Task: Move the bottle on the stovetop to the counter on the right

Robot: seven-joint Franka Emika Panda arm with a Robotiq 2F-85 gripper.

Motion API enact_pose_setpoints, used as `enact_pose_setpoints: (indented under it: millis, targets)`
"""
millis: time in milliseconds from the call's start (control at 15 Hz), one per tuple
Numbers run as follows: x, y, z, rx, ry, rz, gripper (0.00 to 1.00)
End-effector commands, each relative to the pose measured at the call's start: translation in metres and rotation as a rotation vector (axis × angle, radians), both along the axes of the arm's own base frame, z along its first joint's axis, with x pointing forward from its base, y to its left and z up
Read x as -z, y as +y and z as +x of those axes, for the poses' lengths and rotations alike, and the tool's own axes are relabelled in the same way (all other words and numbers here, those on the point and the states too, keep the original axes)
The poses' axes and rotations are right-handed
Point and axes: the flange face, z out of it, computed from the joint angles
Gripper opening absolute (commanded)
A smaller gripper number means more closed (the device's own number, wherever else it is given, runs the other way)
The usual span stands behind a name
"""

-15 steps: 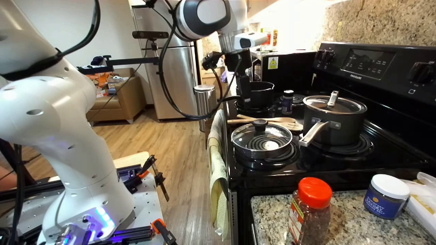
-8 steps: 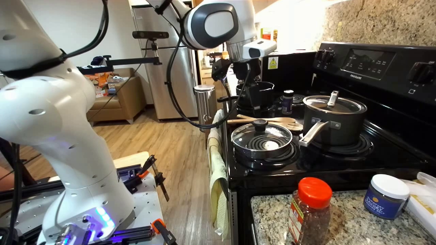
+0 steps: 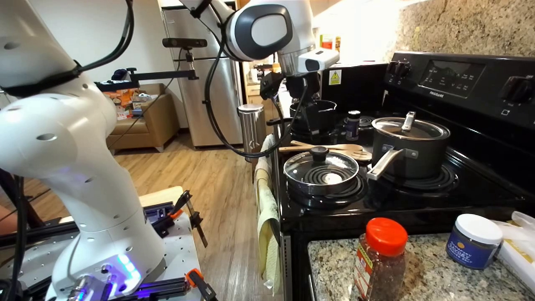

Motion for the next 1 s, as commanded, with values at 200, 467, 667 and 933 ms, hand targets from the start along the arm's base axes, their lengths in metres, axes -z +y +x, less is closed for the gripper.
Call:
enact_pose_setpoints:
  millis: [200, 467, 667, 933]
  targets:
    - [-0.004, 0.030, 0.044, -0.156, 0.020, -0.005, 1.00]
    - [-0.011, 0.063, 0.094, -0.253, 0.094, -0.032, 1.00]
    - [-0.011, 0.082, 0.136, -0.310, 0.146, -0.025, 1.00]
    - [-0.014, 0.094, 0.177, -0.359, 0.150, -0.033, 1.00]
